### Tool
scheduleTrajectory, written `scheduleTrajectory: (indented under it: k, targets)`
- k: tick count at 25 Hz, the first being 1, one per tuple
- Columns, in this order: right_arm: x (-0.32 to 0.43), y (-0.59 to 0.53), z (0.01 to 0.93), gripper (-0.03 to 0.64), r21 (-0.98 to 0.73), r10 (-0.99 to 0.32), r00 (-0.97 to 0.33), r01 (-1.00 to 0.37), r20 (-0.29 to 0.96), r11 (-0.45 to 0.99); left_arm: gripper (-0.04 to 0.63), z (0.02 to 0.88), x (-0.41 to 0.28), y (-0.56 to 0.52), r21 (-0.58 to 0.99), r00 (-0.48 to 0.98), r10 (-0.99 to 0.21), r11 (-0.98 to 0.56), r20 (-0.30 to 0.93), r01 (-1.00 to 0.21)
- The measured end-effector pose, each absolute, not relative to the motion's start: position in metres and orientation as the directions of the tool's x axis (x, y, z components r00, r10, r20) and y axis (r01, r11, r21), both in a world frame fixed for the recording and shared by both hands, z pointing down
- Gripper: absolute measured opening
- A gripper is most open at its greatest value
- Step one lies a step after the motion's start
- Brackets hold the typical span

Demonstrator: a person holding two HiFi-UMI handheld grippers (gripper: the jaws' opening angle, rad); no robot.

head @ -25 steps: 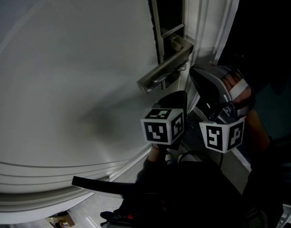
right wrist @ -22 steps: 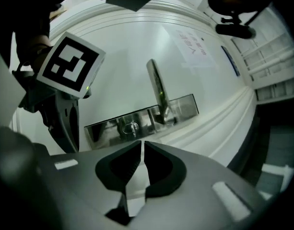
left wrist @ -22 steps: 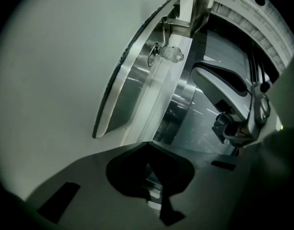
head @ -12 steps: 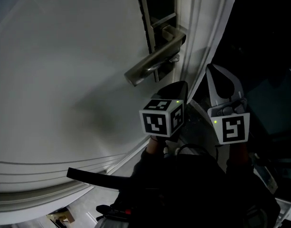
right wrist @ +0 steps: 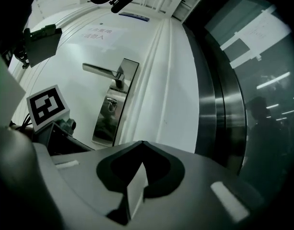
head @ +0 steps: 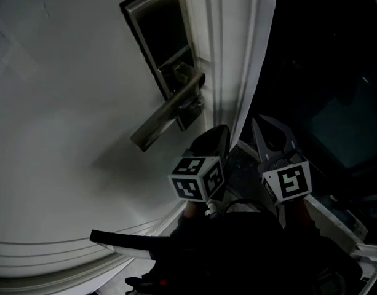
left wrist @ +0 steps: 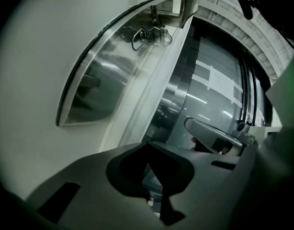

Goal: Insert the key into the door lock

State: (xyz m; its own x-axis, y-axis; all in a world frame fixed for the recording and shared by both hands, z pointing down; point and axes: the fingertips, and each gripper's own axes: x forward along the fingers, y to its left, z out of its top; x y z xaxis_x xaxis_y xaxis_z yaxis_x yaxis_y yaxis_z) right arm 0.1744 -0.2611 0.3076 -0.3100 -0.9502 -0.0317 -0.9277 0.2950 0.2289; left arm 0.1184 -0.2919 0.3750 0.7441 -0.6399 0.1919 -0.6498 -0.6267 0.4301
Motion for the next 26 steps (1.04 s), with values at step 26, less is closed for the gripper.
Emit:
scheduleTrajectory:
  k: [26]
  targets:
    - [0.175,-0.276,0.322,0.0,0.252,-0.949,-0.314,-0.916,0.032,0.312,0.0,0.378,0.129,-0.301,0.42,0.751,-0.632,-0.639,0.19,-0.644]
